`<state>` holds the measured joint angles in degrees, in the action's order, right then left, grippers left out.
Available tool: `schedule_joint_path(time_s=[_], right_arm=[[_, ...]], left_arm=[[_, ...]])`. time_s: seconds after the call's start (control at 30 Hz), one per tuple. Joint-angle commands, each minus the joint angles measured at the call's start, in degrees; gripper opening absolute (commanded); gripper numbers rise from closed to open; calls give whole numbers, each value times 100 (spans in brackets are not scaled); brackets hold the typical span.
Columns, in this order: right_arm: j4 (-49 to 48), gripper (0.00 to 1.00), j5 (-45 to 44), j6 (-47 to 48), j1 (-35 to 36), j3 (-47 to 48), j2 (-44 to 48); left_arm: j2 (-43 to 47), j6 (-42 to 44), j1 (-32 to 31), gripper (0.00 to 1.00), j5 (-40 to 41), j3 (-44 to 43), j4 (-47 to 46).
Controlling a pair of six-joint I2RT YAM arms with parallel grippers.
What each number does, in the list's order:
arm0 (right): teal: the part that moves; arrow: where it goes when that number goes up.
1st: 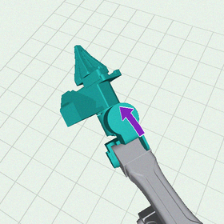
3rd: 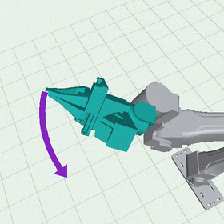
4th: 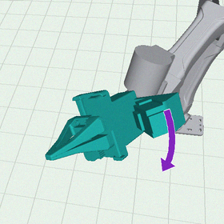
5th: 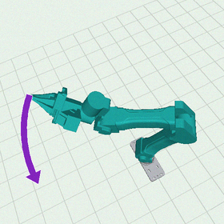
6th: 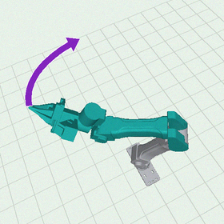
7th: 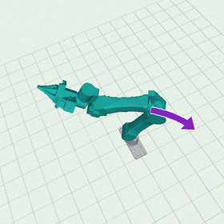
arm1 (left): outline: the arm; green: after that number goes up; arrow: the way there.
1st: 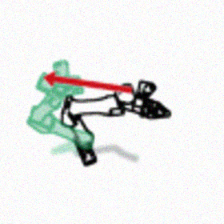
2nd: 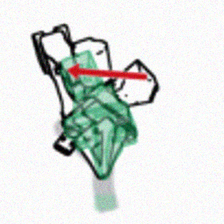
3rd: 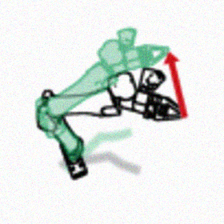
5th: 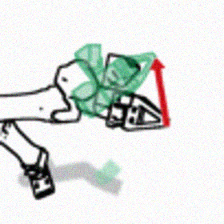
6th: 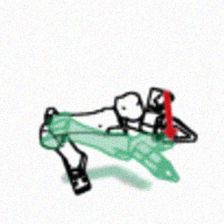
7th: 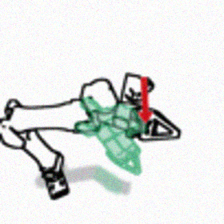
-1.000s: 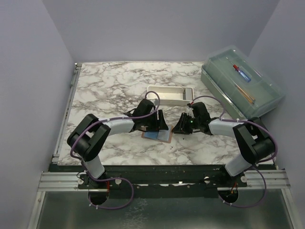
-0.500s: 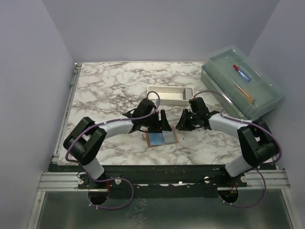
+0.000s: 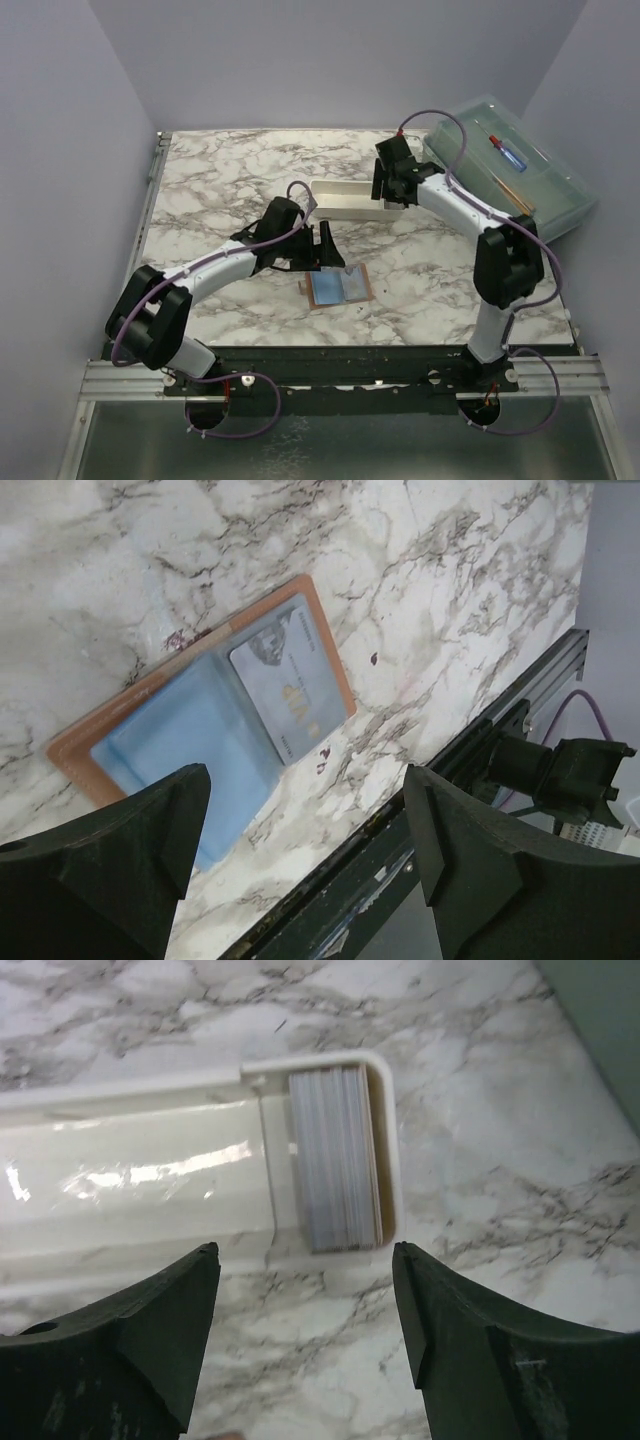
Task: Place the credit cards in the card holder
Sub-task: Pick up the credit card from the storage box.
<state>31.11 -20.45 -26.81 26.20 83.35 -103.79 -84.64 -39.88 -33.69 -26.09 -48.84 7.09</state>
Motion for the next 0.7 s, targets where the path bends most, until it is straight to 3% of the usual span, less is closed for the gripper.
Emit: schedule_joint_path(time_s=[0.0, 0.2, 0.5, 0.67], right_arm=[[811, 76, -1485, 693, 27, 995, -992], [775, 74, -1922, 1188, 34, 1682, -1722], [780, 64, -1738, 1287, 30, 1723, -1922], [765, 72, -1534, 1354, 43, 1738, -2006]], left_arm=[[406, 233, 41, 85, 87, 220, 406], [612, 191, 43, 86, 232, 514, 407], [709, 191, 42, 86, 238, 622, 407], [703, 190, 39, 86, 227, 621, 398]])
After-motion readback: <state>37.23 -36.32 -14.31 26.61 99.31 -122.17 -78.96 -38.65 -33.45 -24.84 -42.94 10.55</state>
